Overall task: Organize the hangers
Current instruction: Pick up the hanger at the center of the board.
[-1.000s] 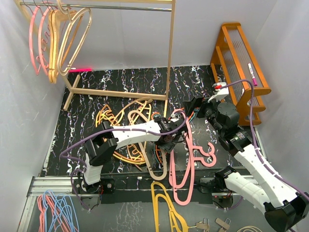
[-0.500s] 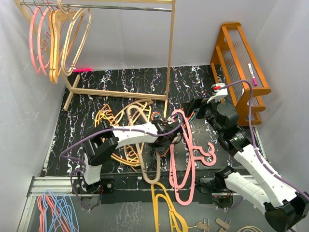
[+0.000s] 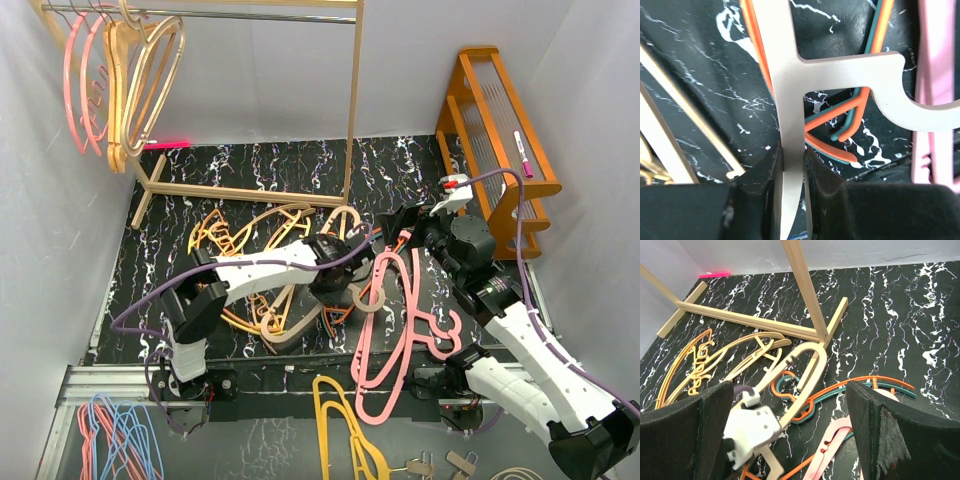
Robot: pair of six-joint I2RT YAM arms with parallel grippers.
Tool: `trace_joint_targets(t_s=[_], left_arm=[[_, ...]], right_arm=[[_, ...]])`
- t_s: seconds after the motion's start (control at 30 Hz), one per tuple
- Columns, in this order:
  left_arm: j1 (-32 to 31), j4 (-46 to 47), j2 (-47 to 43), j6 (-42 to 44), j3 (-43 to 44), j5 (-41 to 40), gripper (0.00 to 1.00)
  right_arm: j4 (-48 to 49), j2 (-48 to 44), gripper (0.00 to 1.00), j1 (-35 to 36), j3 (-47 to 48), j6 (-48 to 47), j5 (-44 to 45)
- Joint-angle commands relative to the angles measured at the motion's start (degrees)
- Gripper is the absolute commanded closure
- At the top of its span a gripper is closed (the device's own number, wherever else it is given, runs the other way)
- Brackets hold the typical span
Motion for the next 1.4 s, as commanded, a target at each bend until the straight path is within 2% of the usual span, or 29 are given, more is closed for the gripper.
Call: trace_joint_targets(t_s=[0.0, 0.13, 0.23, 0.33, 0.4, 0.47, 0.57, 0.63, 0.7, 0.8, 0.97, 1.23, 1.37], left_arm=[[3.4, -5.5, -8.0, 3.2, 6.6, 1.6, 1.0], [6.2, -7.2, -13.2, 10.9, 8.7, 7.6, 1.0], [9.5, -7.1, -19.6, 22.3, 6.4, 19.9, 1.0], [15.6, -13.6, -25.6, 38.6, 5.2, 36.1, 1.0], [17.7, -18.2, -28.4, 46.6, 3.7, 39.0, 1.0], [18.4, -24.5, -30.9, 54.4, 2.9, 40.6, 1.0], [19.3, -33.6, -31.9, 63.4, 1.6, 41.5, 1.0], [20.5, -37.3, -31.9, 67.7, 0.2, 41.6, 1.0], [21.2, -37.9, -32.5, 69.4, -1.6, 41.4, 1.0], [21.4, -37.8, -32.3, 69.7, -2.4, 41.2, 1.0], [21.6, -36.9, -30.3, 70.2, -1.1, 41.5, 1.0], [22.2, -37.0, -25.9, 70.2, 3.2, 42.4, 1.0], [22.4, -36.3, -25.1, 69.6, 4.9, 43.1, 1.0]], right_arm=[[4.0, -0.8, 0.01, -0.2, -0.8, -1.1, -1.1], [6.6, -1.8, 0.01, -0.2, -2.3, -2.7, -1.2], [10.8, -3.1, 0.01, -0.2, -4.4, -6.5, 1.5], [19.2, -6.1, 0.01, -0.2, -9.7, -17.0, 3.1], [27.8, -8.2, 0.01, -0.2, -14.3, -24.7, 2.4], [31.4, -8.1, 0.03, -0.2, -16.1, -33.6, -2.8], [23.9, -6.5, 0.03, -0.1, -14.3, -47.5, -20.8], [18.7, -5.6, 0.01, 0.2, -12.2, -52.3, -27.2], [14.6, -5.8, 0.01, 0.9, -10.4, -56.7, -29.5], [9.1, -5.6, 0.01, 3.0, -7.5, -62.2, -28.0], [-7.8, -1.7, 0.01, 7.0, 1.2, -69.2, -26.3], [-13.9, 0.0, 0.01, 13.2, 4.7, -70.1, -25.0], [-15.1, 2.7, 0.14, 14.7, 5.1, -70.9, -25.6]])
